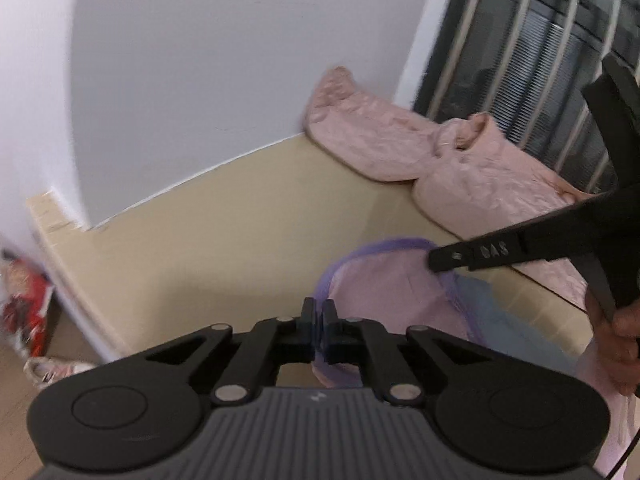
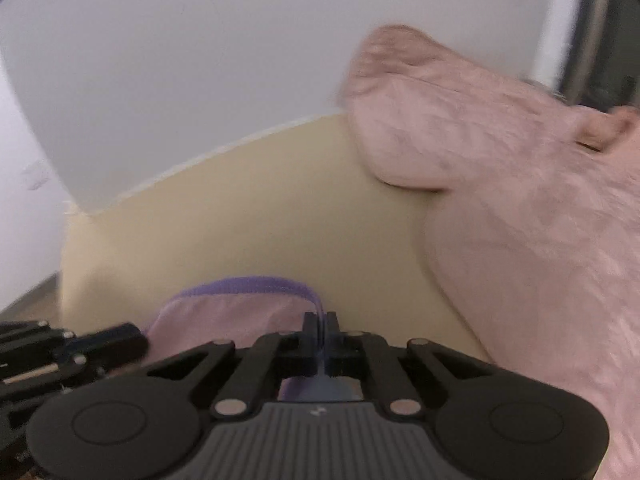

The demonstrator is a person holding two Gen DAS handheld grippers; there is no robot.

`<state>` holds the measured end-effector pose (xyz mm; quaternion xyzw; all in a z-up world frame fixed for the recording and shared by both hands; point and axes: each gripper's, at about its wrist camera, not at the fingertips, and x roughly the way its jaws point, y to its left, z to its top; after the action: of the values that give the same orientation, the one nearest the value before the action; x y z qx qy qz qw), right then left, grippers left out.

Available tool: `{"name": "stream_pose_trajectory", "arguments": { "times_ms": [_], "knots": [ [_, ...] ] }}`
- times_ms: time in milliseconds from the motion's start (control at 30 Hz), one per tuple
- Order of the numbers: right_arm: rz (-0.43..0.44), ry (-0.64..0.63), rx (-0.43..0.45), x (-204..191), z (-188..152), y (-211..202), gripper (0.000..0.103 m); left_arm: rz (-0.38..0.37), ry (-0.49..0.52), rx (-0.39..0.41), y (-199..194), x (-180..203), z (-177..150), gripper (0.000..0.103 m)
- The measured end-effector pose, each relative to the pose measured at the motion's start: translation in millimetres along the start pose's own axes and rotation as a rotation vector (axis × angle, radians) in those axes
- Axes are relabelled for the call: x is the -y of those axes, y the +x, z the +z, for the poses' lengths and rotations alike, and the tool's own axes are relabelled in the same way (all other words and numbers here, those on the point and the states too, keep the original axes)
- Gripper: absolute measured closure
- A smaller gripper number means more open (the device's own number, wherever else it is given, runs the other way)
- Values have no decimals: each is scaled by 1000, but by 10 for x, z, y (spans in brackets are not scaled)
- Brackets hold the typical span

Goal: Fold clothes

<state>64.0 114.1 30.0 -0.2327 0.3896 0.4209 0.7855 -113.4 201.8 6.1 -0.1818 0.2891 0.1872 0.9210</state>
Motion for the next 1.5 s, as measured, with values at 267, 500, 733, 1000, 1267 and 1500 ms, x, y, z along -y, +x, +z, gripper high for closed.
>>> {"name": "stream_pose_trajectory", "arguments": {
  "times_ms": [267, 500, 733, 1000, 1267, 1500],
  "knots": [
    [-206, 309, 180, 817, -347, -737, 101, -151, 277, 166, 295, 910, 537, 101],
    [-352, 534, 266, 1619, -684, -1168, 101, -297, 475, 198, 877, 2026, 978, 101],
    [-349, 675, 319, 2025, -1141, -1317, 93, -343, 464, 36, 1432, 2487, 1072, 67],
    [-226, 671, 363, 1724, -1717, -1660, 51, -499, 356, -107, 679, 1594, 653, 26],
    [-18, 723, 303, 887, -2236, -1523, 53, -475, 373, -237, 368, 1443, 3, 25],
    [-88, 752, 271, 652, -2222, -1338, 85, -406, 461, -216, 345, 1583, -195, 23]
  ]
}}
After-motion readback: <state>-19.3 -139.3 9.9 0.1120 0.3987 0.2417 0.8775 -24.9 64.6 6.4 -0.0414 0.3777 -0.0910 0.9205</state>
